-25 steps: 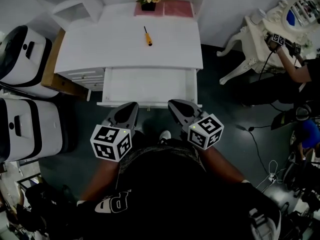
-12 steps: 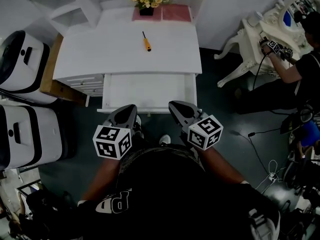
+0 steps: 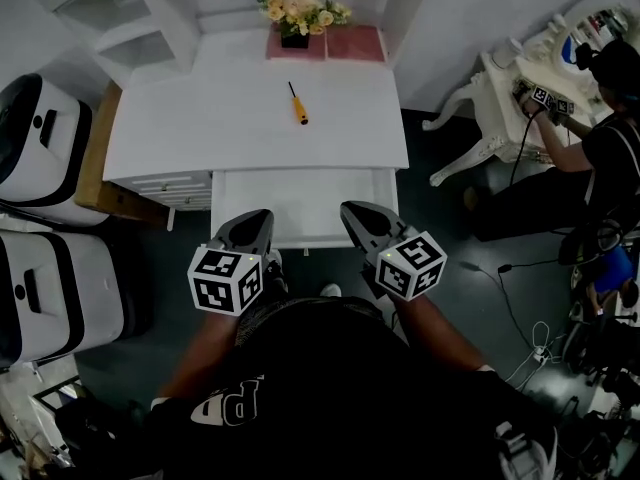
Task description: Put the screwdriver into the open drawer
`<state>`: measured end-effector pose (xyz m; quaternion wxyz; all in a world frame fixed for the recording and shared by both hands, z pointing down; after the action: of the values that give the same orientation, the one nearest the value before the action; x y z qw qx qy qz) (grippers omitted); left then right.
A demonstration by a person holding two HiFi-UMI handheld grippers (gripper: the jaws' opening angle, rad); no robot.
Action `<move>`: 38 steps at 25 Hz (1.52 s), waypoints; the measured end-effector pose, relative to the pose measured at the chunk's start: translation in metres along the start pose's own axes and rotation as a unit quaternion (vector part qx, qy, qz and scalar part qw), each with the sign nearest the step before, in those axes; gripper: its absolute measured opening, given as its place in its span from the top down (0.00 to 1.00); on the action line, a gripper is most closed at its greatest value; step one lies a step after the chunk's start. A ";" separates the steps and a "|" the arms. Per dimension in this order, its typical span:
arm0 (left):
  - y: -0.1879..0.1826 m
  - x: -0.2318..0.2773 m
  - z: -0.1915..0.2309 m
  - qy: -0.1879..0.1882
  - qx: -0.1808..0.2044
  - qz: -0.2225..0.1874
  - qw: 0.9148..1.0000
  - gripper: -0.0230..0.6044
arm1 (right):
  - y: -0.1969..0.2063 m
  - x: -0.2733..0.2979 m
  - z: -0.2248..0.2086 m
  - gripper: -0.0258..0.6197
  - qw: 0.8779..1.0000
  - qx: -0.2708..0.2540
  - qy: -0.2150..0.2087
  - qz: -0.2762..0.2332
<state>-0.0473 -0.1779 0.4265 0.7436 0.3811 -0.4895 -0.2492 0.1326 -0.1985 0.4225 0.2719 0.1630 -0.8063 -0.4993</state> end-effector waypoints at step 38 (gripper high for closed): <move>-0.017 0.069 0.213 0.019 -0.003 0.061 0.998 0.95 | -0.032 0.257 -0.153 0.92 0.977 -0.010 0.173 0.124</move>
<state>-0.2156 -0.3079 0.4989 0.7675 0.3529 -0.4971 -0.1981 0.0192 -0.4594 0.5190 0.4687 0.1430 -0.7559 -0.4341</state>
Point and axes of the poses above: the fingertips, and each gripper's own axes: x forward along the fingers, z to its left, y out of its underside, the point moved 4 cm from there along -x, backward along the fingers, and after that the axes turned 5 degrees about -y, right-handed, at the moved point
